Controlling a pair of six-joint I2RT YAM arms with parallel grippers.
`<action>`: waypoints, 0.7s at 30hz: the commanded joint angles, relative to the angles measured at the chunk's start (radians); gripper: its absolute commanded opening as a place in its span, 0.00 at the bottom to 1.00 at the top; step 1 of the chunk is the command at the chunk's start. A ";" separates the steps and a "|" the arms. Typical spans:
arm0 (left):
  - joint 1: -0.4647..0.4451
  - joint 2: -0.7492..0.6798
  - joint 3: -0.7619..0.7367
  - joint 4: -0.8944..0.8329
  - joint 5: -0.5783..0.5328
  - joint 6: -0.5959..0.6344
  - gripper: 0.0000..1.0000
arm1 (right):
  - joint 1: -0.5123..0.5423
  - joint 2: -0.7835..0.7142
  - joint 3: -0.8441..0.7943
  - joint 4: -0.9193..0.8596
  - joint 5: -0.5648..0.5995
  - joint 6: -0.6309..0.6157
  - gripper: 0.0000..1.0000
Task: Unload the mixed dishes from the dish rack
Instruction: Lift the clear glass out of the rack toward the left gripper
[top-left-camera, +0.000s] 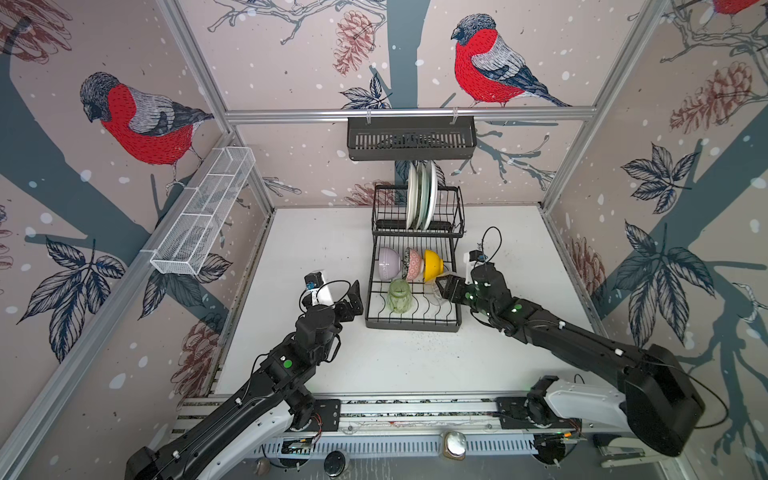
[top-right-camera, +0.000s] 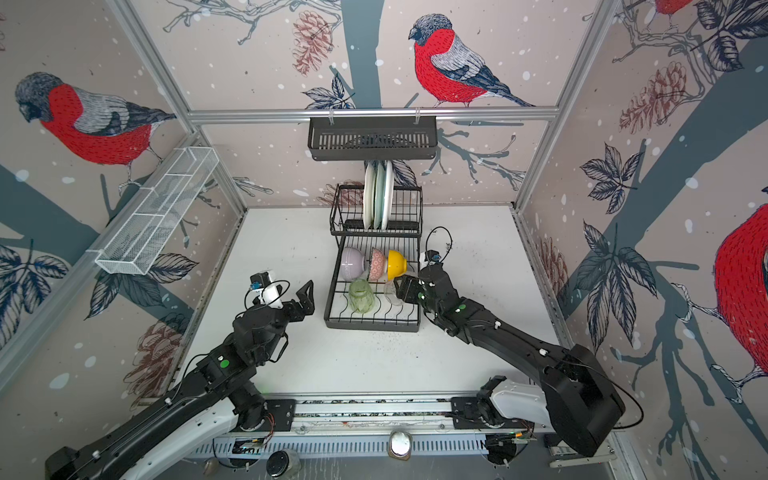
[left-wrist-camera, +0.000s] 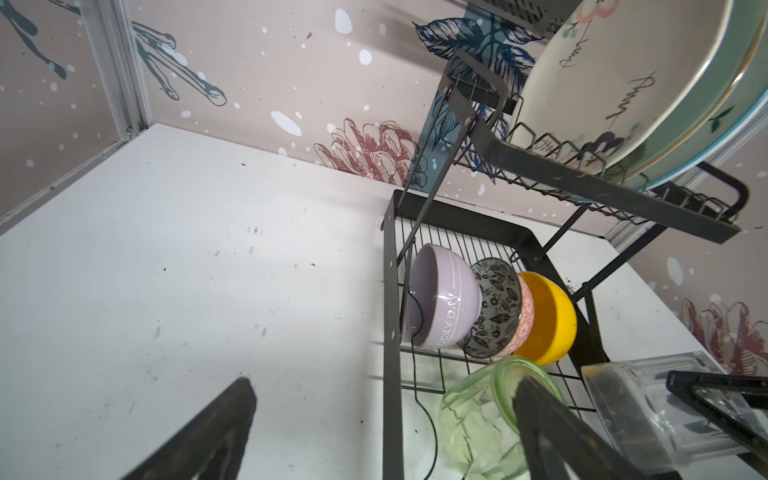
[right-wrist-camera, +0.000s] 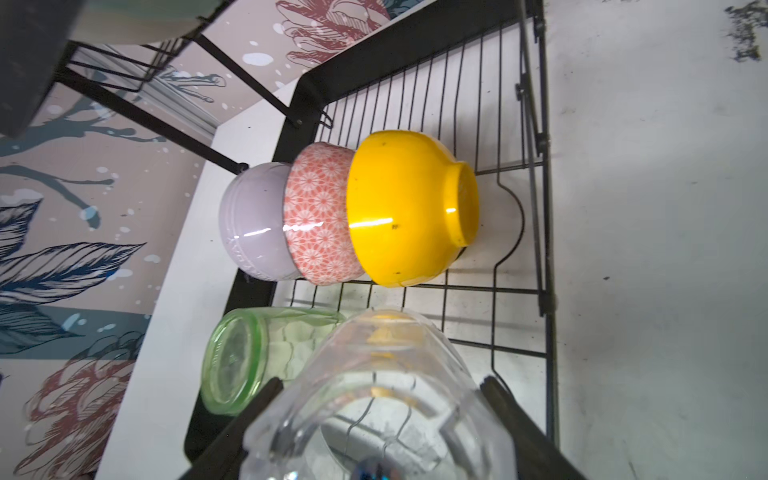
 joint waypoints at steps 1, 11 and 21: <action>-0.001 0.004 0.024 0.000 0.114 -0.034 0.97 | -0.007 -0.037 -0.015 0.088 -0.030 0.020 0.46; -0.021 0.098 0.055 0.099 0.382 -0.117 0.95 | -0.014 -0.121 -0.073 0.198 -0.108 0.066 0.48; -0.105 0.235 0.101 0.251 0.444 -0.136 0.92 | -0.021 -0.151 -0.083 0.314 -0.172 0.133 0.52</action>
